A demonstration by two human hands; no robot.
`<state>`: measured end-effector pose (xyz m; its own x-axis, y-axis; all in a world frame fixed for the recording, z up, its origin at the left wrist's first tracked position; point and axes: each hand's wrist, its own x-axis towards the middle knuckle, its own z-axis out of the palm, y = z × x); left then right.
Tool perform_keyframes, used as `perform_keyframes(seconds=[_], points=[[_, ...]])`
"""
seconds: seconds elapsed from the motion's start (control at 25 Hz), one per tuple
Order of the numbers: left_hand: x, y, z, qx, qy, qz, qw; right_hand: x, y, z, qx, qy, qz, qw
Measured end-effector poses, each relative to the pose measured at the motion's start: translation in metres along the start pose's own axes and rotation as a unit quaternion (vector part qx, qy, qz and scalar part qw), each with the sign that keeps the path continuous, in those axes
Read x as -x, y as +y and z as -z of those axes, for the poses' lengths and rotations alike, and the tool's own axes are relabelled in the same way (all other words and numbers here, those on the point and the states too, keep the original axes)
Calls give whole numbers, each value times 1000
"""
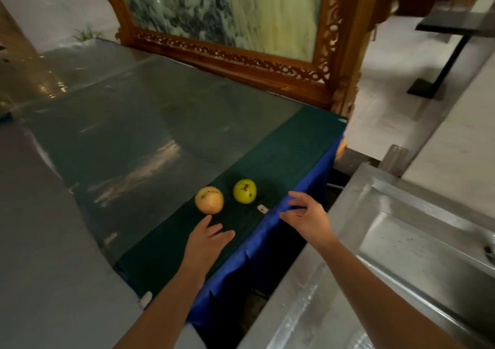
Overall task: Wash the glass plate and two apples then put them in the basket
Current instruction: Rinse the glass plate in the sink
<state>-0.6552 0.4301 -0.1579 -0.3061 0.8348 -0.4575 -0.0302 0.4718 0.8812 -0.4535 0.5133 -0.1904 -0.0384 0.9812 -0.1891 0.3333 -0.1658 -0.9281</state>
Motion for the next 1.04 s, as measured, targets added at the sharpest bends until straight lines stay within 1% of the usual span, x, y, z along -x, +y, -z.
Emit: perform_keyframes(seconds=[0.12, 0.28, 0.4, 0.52, 0.72, 0.84, 0.88, 0.96, 1.04], points=[[37, -14, -64, -18, -70, -11, 997, 41, 27, 56, -40, 27, -12, 999], [62, -46, -156, -87, -171, -9, 981, 96, 95, 130, -36, 87, -46, 995], [70, -87, -214, -150, -245, 0, 958, 135, 162, 179, -32, 133, -113, 984], [66, -141, -258, -214, -286, 26, 934, 168, 237, 210, -5, 164, -171, 972], [36, -237, -285, -279, -270, 88, 917, 204, 350, 218, 80, 169, -280, 942], [16, -286, -294, -307, -240, 119, 913, 210, 405, 213, 163, 157, -300, 927], [13, -300, -296, -322, -233, 135, 908, 211, 418, 209, 169, 156, -313, 922], [9, -326, -300, -351, -240, 166, 890, 211, 435, 197, 139, 174, -360, 906], [7, -344, -304, -348, -252, 189, 883, 210, 447, 187, 114, 190, -400, 889]])
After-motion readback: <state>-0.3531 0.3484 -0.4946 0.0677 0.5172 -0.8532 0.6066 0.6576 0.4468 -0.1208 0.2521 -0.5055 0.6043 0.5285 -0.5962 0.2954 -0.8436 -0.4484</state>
